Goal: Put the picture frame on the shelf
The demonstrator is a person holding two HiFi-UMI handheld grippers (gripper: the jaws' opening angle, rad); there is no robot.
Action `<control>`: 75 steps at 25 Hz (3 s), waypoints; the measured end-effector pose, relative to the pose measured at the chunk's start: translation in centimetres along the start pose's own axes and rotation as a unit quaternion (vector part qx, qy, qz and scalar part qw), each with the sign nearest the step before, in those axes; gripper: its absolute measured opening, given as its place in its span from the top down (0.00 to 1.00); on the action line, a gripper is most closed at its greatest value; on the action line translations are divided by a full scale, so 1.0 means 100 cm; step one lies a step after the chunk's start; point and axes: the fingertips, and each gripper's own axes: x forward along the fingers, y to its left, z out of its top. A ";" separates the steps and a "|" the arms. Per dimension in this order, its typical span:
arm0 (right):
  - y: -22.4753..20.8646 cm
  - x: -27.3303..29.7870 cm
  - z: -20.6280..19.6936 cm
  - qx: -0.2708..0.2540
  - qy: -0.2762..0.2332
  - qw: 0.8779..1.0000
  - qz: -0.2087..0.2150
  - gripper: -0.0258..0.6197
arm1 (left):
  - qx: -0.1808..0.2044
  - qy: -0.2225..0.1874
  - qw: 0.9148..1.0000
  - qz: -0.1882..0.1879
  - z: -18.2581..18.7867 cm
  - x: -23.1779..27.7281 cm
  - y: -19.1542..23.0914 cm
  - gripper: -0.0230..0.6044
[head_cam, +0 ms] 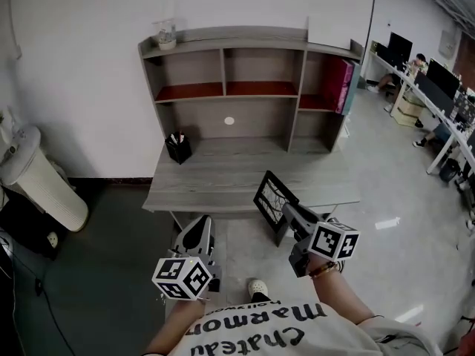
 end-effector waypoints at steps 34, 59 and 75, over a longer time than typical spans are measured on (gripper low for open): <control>-0.097 0.141 0.157 -0.030 -0.055 0.998 0.031 0.84 | 0.025 -0.022 0.999 -0.014 0.033 0.214 0.040 0.94; -0.080 0.199 0.325 0.025 -0.299 0.953 0.031 0.85 | 0.034 -0.011 0.988 -0.151 0.106 0.374 0.101 0.94; -0.173 0.208 0.324 0.204 -0.453 0.866 -0.055 0.84 | 0.052 0.024 0.978 -0.201 0.095 0.401 0.120 0.94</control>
